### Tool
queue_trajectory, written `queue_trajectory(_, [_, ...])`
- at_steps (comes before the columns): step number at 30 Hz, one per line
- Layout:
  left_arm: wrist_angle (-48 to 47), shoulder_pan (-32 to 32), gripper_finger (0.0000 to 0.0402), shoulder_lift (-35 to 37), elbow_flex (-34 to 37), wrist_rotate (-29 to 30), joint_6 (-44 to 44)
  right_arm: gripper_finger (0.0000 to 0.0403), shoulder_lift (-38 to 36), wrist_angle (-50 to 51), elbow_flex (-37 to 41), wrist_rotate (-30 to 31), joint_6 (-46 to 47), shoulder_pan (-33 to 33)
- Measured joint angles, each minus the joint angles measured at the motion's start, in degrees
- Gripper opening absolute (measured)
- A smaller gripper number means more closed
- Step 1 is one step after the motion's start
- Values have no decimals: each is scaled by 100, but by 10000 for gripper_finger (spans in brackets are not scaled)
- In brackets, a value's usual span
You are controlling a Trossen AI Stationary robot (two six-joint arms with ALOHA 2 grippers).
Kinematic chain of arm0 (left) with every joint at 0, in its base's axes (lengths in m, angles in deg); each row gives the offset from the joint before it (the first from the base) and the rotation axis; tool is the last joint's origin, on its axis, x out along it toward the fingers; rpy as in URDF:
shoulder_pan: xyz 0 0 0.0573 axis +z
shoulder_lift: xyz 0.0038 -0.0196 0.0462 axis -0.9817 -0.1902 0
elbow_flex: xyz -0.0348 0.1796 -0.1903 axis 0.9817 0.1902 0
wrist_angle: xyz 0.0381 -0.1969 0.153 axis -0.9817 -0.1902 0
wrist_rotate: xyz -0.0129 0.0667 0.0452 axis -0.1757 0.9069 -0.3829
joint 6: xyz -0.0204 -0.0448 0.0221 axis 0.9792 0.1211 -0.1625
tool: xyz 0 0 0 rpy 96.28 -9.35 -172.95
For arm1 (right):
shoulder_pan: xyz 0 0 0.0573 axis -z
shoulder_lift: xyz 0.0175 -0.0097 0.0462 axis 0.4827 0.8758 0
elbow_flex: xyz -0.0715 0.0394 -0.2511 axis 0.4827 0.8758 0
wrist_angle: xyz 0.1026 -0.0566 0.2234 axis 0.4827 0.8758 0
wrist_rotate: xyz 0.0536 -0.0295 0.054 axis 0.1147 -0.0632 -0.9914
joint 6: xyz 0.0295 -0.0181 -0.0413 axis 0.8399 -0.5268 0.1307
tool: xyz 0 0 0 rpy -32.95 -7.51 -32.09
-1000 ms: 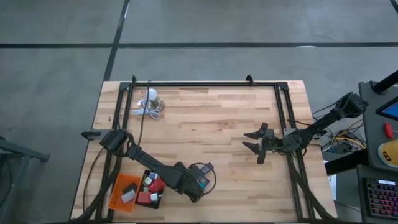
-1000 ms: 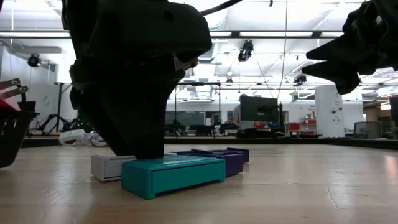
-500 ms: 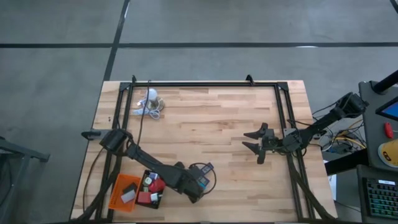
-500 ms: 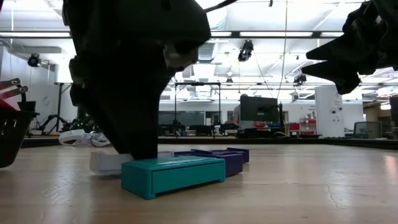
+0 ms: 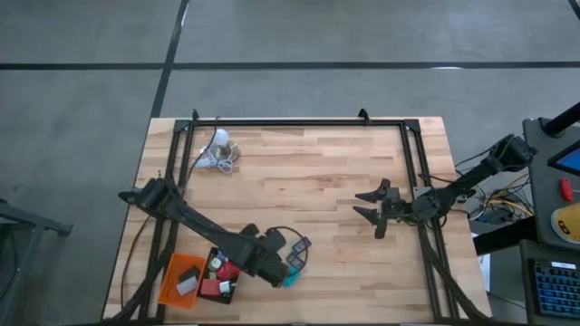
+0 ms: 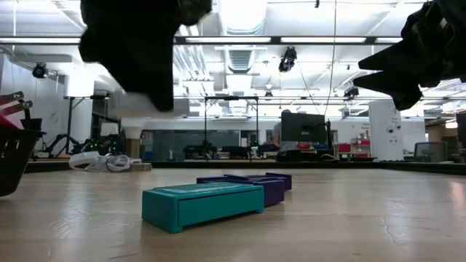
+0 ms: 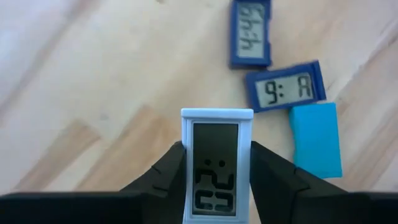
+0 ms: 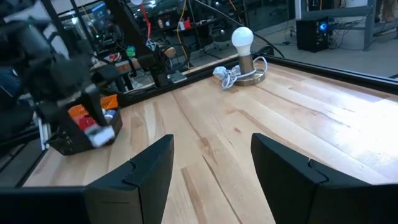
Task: Pick & Place Office items
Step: Put the white digital clock into the orange basket
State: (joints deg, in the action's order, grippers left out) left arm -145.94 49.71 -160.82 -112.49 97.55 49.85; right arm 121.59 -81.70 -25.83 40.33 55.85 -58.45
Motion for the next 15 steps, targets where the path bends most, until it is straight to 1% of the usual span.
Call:
queue_trajectory(9, [-1197, -229, 137, 621, 19, 172, 1085, 210, 1, 4, 0, -1, 0, -2])
queue_trajectory(15, [-1933, -611, 137, 782, 2, 260, 2165, 210, -1, 7, 0, -1, 0, -2])
